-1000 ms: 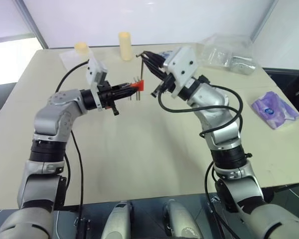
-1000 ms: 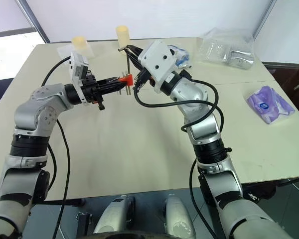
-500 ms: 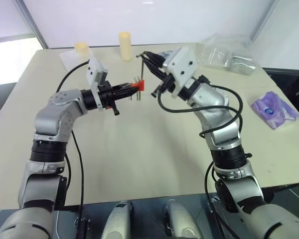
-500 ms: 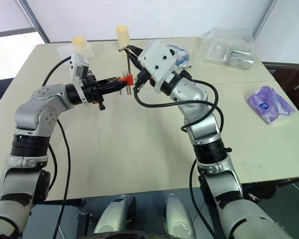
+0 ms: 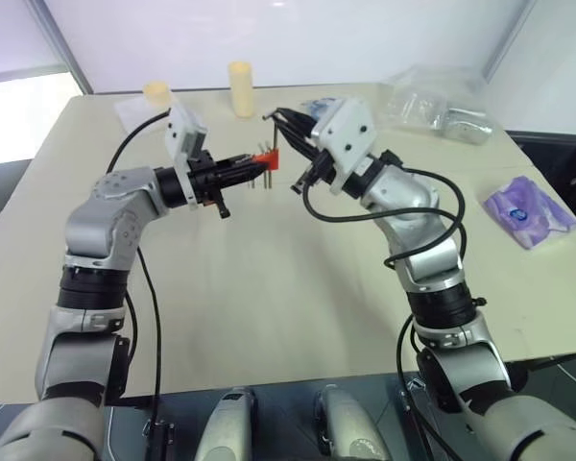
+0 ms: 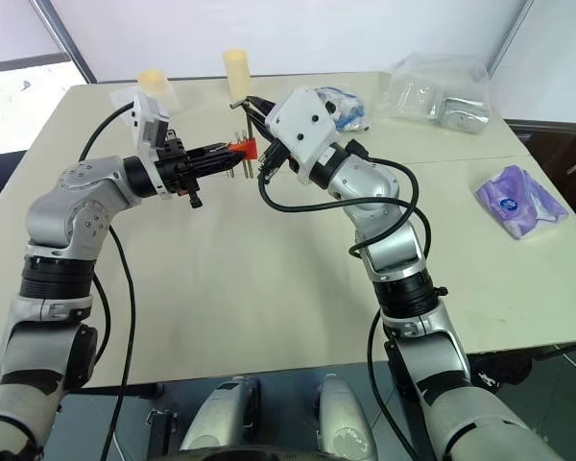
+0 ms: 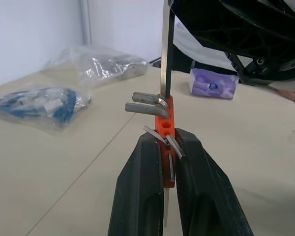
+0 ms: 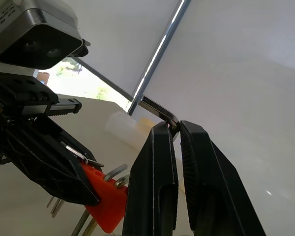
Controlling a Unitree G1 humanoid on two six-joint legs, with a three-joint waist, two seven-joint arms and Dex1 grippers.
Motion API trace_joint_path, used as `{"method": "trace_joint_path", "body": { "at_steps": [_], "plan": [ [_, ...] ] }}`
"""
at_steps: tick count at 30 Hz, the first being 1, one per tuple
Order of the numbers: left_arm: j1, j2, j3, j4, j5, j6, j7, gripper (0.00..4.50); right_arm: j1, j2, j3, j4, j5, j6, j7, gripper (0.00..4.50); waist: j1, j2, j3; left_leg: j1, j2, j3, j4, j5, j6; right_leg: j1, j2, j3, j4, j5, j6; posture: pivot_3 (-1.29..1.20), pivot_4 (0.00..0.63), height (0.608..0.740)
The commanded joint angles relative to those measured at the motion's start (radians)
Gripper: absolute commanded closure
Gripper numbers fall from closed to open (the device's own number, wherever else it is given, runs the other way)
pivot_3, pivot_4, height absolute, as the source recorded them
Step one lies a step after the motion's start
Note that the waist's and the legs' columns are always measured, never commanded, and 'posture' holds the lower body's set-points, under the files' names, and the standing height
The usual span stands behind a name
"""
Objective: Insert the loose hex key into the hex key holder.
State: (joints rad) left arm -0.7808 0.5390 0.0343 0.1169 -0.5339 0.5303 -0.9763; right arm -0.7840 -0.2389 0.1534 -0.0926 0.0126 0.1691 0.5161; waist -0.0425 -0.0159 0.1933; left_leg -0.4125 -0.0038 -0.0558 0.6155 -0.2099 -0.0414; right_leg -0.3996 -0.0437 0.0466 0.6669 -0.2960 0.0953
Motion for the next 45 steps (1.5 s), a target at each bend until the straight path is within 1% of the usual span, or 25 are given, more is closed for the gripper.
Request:
{"method": "trace_joint_path", "body": {
  "at_steps": [1, 2, 5, 6, 9, 12, 17, 20, 23, 27, 30, 33, 40, 45],
  "plan": [
    [-0.023, 0.001, 0.036, -0.014, -0.009, -0.020, 0.002, 4.50, -0.008, -0.003, -0.003, -0.026, 0.004, -0.008, -0.001, 4.47, 0.000, 0.000, 0.000, 0.000, 0.000, 0.000, 0.000, 0.000, 0.000, 0.000, 0.000, 0.000, 0.000, 0.000, 0.000, 0.00, 0.150, 0.740],
    [-0.022, 0.001, 0.036, -0.016, -0.009, -0.020, 0.003, 4.50, -0.007, -0.003, -0.003, -0.027, 0.005, -0.007, 0.001, 4.47, 0.000, 0.000, 0.000, 0.000, 0.000, 0.000, 0.000, 0.000, 0.000, 0.000, 0.000, 0.000, 0.000, 0.000, 0.000, 0.00, 0.150, 0.740],
    [-0.022, 0.002, 0.036, -0.014, -0.009, -0.021, 0.002, 4.50, -0.007, -0.004, -0.001, -0.030, 0.005, -0.004, 0.003, 3.41, 0.000, 0.000, 0.000, 0.000, 0.000, 0.000, 0.000, 0.000, 0.000, 0.000, 0.000, 0.000, 0.000, 0.000, 0.000, 0.00, 0.150, 0.740],
    [-0.022, 0.002, 0.036, -0.014, -0.008, -0.021, 0.002, 4.50, -0.007, -0.004, 0.000, -0.031, 0.006, 0.001, 0.005, 2.84, 0.000, 0.000, 0.000, 0.000, 0.000, 0.000, 0.000, 0.000, 0.000, 0.000, 0.000, 0.000, 0.000, 0.000, 0.000, 0.00, 0.150, 0.740],
    [-0.021, 0.002, 0.036, -0.015, -0.008, -0.022, 0.003, 4.50, 0.005, -0.013, 0.008, -0.053, 0.024, 0.019, 0.036, 1.52, 0.000, 0.000, 0.000, 0.000, 0.000, 0.000, 0.000, 0.000, 0.000, 0.000, 0.000, 0.000, 0.000, 0.000, 0.000, 0.00, 0.150, 0.740],
    [-0.015, 0.002, 0.037, -0.021, -0.009, -0.021, 0.005, 4.50, 0.044, -0.055, 0.005, -0.124, 0.071, 0.084, 0.104, 1.52, 0.003, 0.000, 0.000, 0.000, 0.000, 0.000, 0.000, 0.000, 0.000, 0.000, 0.000, 0.000, 0.000, 0.000, 0.000, 0.00, 0.150, 0.740],
    [0.001, -0.003, 0.037, -0.033, -0.014, -0.014, 0.010, 4.50, 0.167, -0.207, -0.059, -0.271, 0.195, 0.204, 0.239, 1.52, 0.007, 0.000, 0.000, 0.000, 0.000, -0.001, 0.000, 0.000, 0.000, 0.001, 0.000, 0.000, -0.001, 0.000, 0.000, 0.00, 0.150, 0.740],
    [0.009, -0.019, 0.041, -0.043, -0.035, 0.031, 0.031, 4.50, 0.214, -0.272, -0.100, -0.318, 0.245, 0.250, 0.269, 1.52, 0.009, 0.000, 0.000, 0.000, 0.000, -0.001, 0.001, 0.000, 0.000, 0.001, 0.000, -0.001, -0.001, 0.000, 0.000, 0.00, 0.150, 0.740],
    [0.028, -0.059, 0.029, -0.075, -0.065, 0.090, 0.058, 4.50, 0.241, -0.352, -0.152, -0.339, 0.278, 0.288, 0.300, 1.52, 0.008, 0.000, 0.000, 0.000, 0.000, -0.001, 0.001, 0.000, 0.000, 0.001, 0.000, -0.001, -0.001, 0.000, 0.000, 0.00, 0.150, 0.740],
    [0.075, -0.142, -0.010, -0.121, -0.084, 0.163, 0.113, 4.50, 0.236, -0.486, -0.256, -0.355, 0.347, 0.365, 0.348, 1.52, 0.010, 0.000, 0.000, 0.000, 0.000, -0.001, 0.001, 0.000, 0.000, 0.002, -0.001, -0.001, -0.002, 0.000, 0.000, 0.00, 0.150, 0.740],
    [0.100, -0.245, -0.025, -0.110, -0.101, 0.204, 0.187, 4.50, 0.229, -0.582, -0.333, -0.383, 0.408, 0.432, 0.376, 1.52, 0.021, 0.000, 0.000, 0.000, 0.000, -0.001, 0.001, 0.000, 0.000, 0.002, 0.000, 0.000, -0.002, 0.000, 0.000, 0.00, 0.150, 0.740],
    [0.108, -0.313, -0.010, -0.083, -0.118, 0.248, 0.234, 4.50, 0.228, -0.610, -0.342, -0.397, 0.419, 0.446, 0.358, 1.52, 0.025, 0.000, 0.000, 0.000, 0.000, -0.001, 0.002, 0.000, 0.000, 0.002, 0.000, 0.000, -0.002, 0.000, 0.000, 0.00, 0.150, 0.740],
    [0.110, -0.464, -0.009, 0.014, -0.165, 0.380, 0.324, 4.50, 0.257, -0.618, -0.344, -0.427, 0.419, 0.461, 0.316, 1.52, 0.031, 0.000, 0.000, 0.001, 0.000, -0.001, 0.002, 0.000, 0.000, 0.004, 0.000, 0.000, -0.002, 0.000, 0.000, 0.00, 0.150, 0.740],
    [0.086, -0.521, 0.006, 0.115, -0.149, 0.425, 0.378, 4.50, 0.272, -0.618, -0.335, -0.440, 0.409, 0.454, 0.294, 1.52, 0.030, 0.000, 0.000, 0.001, -0.001, -0.001, 0.002, 0.000, 0.000, 0.004, 0.000, -0.001, -0.002, 0.000, 0.000, 0.00, 0.150, 0.740]
  ]
}}
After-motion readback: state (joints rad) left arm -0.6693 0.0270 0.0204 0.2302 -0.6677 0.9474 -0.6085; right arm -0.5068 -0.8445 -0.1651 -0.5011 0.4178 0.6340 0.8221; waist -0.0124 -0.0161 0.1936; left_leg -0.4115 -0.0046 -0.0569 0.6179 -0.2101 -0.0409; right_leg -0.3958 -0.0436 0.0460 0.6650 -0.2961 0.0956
